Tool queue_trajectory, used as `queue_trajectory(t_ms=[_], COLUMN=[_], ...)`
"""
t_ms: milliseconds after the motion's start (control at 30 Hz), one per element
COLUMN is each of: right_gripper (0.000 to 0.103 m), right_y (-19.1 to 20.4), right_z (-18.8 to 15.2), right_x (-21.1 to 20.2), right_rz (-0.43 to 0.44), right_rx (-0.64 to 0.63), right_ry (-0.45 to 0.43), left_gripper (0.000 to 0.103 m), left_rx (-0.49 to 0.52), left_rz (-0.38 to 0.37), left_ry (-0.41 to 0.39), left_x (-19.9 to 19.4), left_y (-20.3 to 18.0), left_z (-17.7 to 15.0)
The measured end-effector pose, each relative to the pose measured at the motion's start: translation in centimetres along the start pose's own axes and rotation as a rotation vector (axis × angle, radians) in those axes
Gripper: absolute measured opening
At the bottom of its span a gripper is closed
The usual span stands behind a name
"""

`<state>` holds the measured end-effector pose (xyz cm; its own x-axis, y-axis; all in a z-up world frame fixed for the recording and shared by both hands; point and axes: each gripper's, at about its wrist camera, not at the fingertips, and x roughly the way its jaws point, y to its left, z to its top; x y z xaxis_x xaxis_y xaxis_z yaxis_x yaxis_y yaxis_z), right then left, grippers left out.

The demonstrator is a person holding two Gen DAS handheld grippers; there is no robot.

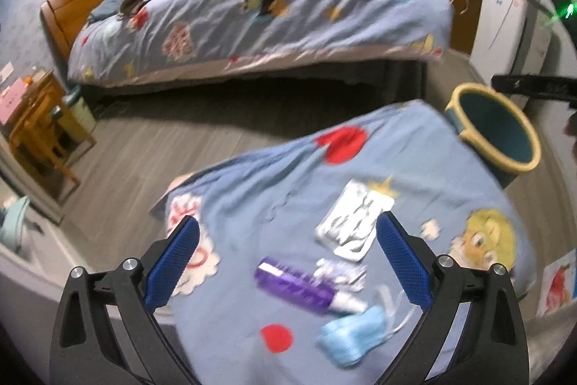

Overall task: Collect trash
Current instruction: 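Move both tools back over the pillow toward the purple tube and blister pack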

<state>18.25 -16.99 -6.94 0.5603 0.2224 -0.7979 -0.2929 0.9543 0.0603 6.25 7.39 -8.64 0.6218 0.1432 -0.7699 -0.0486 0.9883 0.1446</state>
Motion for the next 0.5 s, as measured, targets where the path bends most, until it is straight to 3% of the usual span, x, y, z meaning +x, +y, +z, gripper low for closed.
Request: queue_trajectory(t_ms=[233, 500], right_gripper=[0.097, 0.097], right_y=[4.0, 8.4], right_z=[-2.3, -8.3], right_x=[0.0, 1.8], right_rz=[0.025, 0.052], right_rx=[-0.002, 0.032], right_ry=[0.055, 0.168], left_gripper=[0.097, 0.097], left_rx=[-0.018, -0.037], left_rz=[0.004, -0.002], left_ry=[0.038, 0.045], left_x=[0.3, 0.0], left_y=[2.0, 3.4], left_z=[-2.0, -3.0])
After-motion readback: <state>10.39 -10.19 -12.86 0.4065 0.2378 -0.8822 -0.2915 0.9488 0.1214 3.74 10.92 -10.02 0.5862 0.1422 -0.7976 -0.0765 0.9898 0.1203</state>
